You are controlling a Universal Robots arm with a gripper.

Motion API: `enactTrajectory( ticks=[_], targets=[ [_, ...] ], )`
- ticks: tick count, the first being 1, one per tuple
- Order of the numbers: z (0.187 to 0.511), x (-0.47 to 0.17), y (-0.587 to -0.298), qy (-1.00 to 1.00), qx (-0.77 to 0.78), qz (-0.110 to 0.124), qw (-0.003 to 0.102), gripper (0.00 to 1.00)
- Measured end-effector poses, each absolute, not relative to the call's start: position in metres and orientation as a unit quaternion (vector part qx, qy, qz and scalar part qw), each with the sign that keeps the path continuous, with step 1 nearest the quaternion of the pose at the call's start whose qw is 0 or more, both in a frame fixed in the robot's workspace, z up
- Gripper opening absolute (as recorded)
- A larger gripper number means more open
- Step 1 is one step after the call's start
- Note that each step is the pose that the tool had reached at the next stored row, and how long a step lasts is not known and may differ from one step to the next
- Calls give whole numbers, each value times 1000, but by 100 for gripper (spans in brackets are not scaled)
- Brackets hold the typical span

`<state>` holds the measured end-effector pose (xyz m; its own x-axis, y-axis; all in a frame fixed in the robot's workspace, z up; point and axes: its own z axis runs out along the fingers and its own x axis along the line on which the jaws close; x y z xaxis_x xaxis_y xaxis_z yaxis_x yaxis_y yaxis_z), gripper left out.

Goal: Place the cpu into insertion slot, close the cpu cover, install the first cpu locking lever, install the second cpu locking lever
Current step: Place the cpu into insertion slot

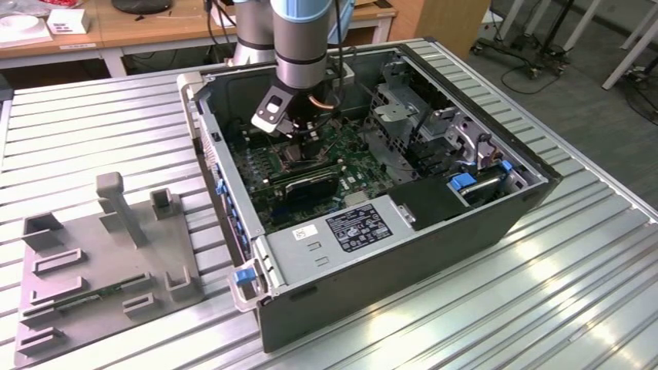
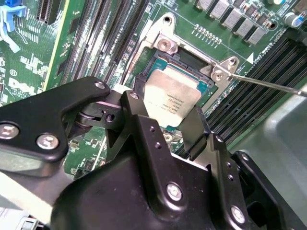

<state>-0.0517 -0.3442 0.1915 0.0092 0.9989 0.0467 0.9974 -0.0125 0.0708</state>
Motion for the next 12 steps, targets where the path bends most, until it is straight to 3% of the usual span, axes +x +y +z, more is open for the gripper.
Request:
enactTrajectory(
  ticks=[12],
  targets=[
    [190, -56, -344, 702, 711, 41, 9, 54]
  ],
)
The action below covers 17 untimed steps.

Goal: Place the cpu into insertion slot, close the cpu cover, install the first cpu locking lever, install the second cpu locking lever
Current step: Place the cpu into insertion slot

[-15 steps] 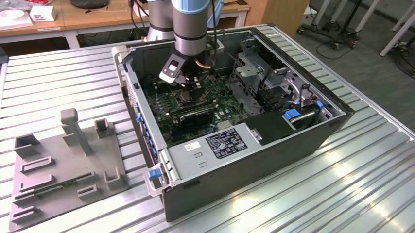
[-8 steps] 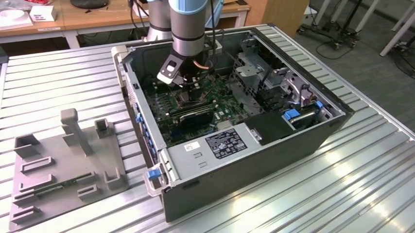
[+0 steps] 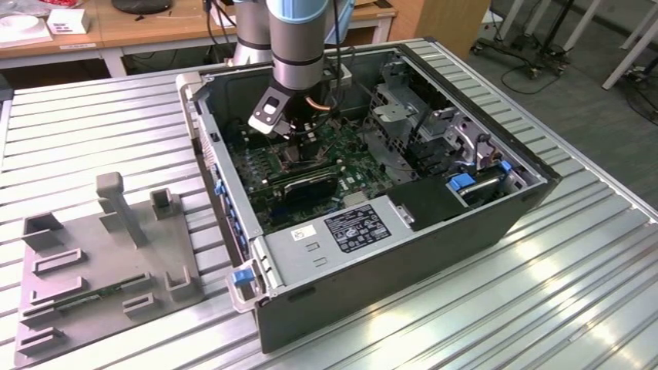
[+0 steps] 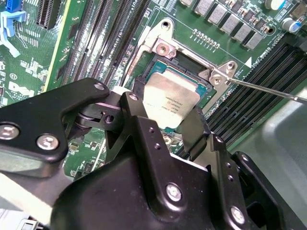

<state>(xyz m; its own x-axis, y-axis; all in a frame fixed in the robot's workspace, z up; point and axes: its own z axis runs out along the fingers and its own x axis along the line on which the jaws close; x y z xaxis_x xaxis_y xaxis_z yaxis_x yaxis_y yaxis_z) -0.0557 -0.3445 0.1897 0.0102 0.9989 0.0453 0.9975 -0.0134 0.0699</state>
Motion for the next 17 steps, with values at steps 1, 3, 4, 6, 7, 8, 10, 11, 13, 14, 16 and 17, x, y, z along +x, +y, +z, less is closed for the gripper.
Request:
enactTrajectory(
  ticks=[1, 3, 4, 6, 7, 8, 10, 11, 13, 14, 16, 17],
  targets=[
    [190, -56, -344, 702, 711, 41, 9, 54],
    [189, -56, -344, 702, 711, 41, 9, 54],
    [189, -56, -344, 702, 711, 41, 9, 54],
    [189, -56, -344, 702, 711, 41, 9, 54],
    [189, -56, -344, 702, 711, 41, 9, 54],
    [189, -56, -344, 702, 711, 41, 9, 54],
    [189, -56, -344, 702, 711, 41, 9, 55],
    [189, -56, -344, 702, 711, 42, 9, 55],
    [189, -56, -344, 702, 711, 42, 9, 60],
    [189, -56, -344, 702, 711, 41, 9, 60],
    [189, -56, -344, 702, 711, 41, 9, 60],
    [189, -56, -344, 702, 711, 41, 9, 60]
  ],
)
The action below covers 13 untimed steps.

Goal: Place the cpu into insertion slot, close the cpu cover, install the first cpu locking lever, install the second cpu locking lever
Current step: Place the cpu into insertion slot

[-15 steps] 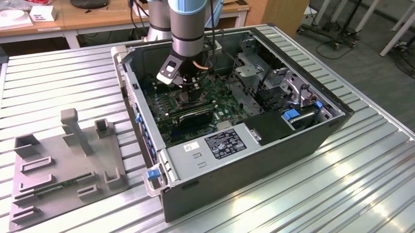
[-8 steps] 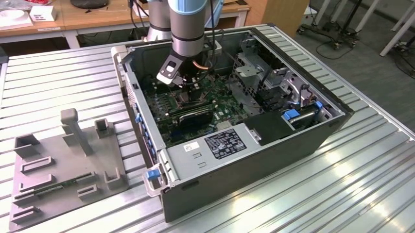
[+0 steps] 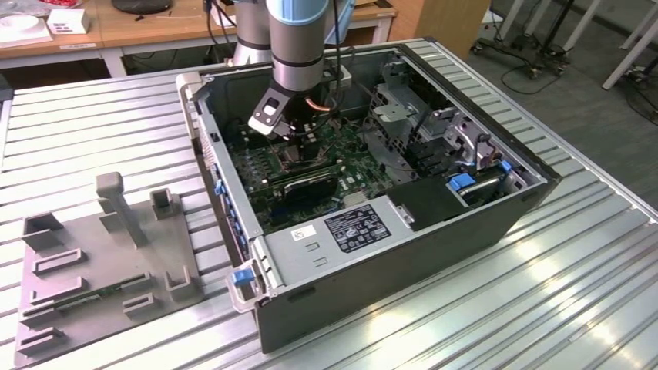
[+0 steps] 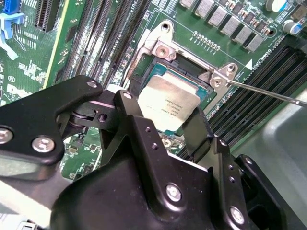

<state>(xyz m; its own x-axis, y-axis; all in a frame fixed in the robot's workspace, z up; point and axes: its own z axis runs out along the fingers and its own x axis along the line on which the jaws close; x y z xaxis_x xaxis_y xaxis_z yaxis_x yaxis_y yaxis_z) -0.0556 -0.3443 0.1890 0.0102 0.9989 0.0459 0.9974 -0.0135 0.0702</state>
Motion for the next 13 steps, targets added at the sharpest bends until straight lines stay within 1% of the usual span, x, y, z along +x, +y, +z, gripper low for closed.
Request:
enactTrajectory(
  ticks=[13],
  targets=[
    [204, -56, -344, 702, 711, 41, 9, 60]
  ],
)
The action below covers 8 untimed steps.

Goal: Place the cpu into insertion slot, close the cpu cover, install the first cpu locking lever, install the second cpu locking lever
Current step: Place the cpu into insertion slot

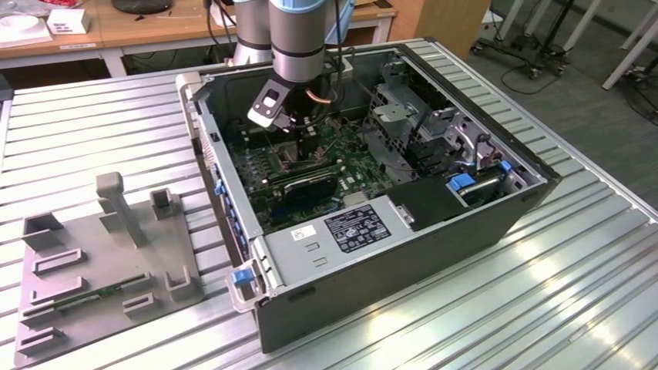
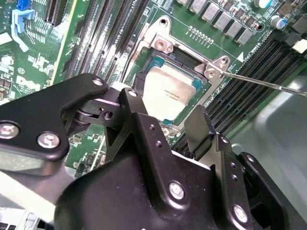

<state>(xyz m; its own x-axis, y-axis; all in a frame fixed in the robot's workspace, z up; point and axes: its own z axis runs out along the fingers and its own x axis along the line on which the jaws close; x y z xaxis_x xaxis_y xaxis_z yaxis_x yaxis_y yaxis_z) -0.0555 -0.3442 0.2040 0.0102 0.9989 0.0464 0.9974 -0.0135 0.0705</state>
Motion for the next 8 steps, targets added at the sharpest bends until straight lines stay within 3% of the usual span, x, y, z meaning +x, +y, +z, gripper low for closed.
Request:
enactTrajectory(
  ticks=[8],
  targets=[
    [206, -56, -344, 702, 711, 41, 9, 60]
  ],
)
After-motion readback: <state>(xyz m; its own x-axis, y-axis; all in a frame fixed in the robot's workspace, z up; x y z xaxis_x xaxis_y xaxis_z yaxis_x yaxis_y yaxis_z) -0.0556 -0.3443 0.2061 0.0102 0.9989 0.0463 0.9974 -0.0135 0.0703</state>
